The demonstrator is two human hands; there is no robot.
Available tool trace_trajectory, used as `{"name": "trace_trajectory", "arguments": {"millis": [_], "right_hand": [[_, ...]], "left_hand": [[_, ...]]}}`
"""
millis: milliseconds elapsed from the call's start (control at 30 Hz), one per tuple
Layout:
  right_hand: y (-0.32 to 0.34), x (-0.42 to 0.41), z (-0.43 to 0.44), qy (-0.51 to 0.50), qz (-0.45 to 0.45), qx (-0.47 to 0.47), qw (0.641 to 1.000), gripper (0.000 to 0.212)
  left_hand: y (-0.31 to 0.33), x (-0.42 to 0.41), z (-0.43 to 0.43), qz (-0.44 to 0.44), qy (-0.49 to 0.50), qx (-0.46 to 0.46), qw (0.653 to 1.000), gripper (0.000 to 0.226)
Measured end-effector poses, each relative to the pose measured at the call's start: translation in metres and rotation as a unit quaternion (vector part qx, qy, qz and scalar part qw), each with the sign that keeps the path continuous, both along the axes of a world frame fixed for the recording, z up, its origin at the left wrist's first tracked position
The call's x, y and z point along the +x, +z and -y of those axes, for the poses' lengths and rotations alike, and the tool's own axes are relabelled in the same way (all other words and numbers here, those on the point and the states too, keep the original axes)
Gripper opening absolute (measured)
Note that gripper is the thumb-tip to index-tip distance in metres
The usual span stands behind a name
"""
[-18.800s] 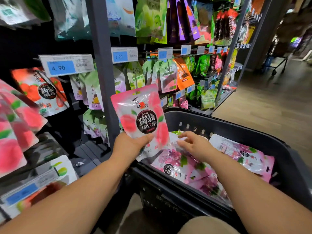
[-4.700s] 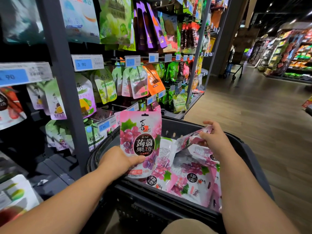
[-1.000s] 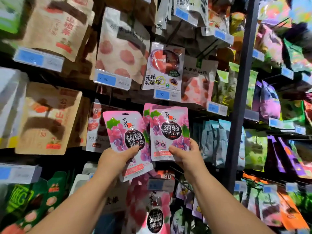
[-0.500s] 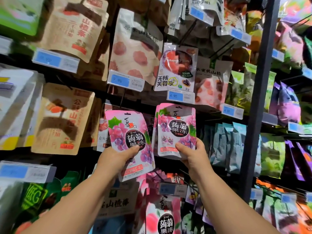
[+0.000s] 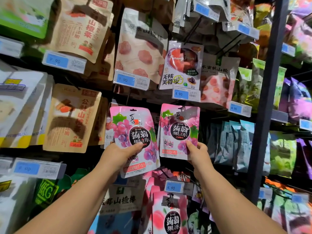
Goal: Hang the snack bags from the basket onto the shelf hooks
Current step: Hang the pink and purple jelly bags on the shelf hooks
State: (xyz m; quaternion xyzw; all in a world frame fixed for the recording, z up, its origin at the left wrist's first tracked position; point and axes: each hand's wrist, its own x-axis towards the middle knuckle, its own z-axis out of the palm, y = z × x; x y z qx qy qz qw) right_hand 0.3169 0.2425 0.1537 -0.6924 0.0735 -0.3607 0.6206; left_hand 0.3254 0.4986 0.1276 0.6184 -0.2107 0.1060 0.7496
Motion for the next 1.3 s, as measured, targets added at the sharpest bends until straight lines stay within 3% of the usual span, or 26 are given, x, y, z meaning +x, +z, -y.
{"name": "trace_trajectory", "arguments": {"millis": [100,200,267,333,500,633,767,933,1100,1300], "right_hand": [[-0.003,-0.013,-0.007,-0.159,-0.013,-0.094,0.983,0.061],[-0.006,-0.035,-0.023,-0.204,0.081,-0.191,0.957,0.042],[-0.008,-0.043,-0.03,-0.127,0.133,-0.207,0.961,0.021],[-0.008,-0.049,-0.034,-0.007,0.13,-0.188,0.973,0.012],[-0.01,-0.056,-0.039,0.203,0.017,-0.091,0.975,0.028],[-0.012,-0.059,-0.03,0.235,0.031,-0.037,0.971,0.043],[-0.011,-0.061,-0.023,0.173,0.098,0.025,0.98,0.019],[-0.008,-0.052,-0.015,0.087,0.125,0.033,0.988,0.014],[0.004,-0.044,-0.011,0.021,0.121,-0.015,0.992,0.018],[0.017,-0.034,-0.01,-0.003,0.112,-0.022,0.993,0.019]], "left_hand": [[0.004,-0.005,0.003,-0.005,-0.024,-0.006,1.0,0.034],[0.008,-0.01,0.013,-0.02,-0.058,-0.011,0.998,0.021],[0.009,-0.011,0.02,-0.018,-0.075,-0.012,0.997,0.02],[0.01,-0.012,0.028,-0.021,-0.088,0.001,0.996,0.028],[0.014,-0.017,0.049,-0.023,-0.114,0.017,0.993,0.022],[0.022,-0.022,0.064,-0.025,-0.137,0.007,0.99,0.022],[0.028,-0.024,0.084,0.003,-0.125,0.021,0.992,0.034],[0.034,-0.024,0.103,0.064,0.0,0.07,0.996,0.097],[0.036,-0.022,0.112,0.147,0.036,0.071,0.986,0.093],[0.043,-0.012,0.117,0.188,0.048,0.087,0.977,0.094]]}}
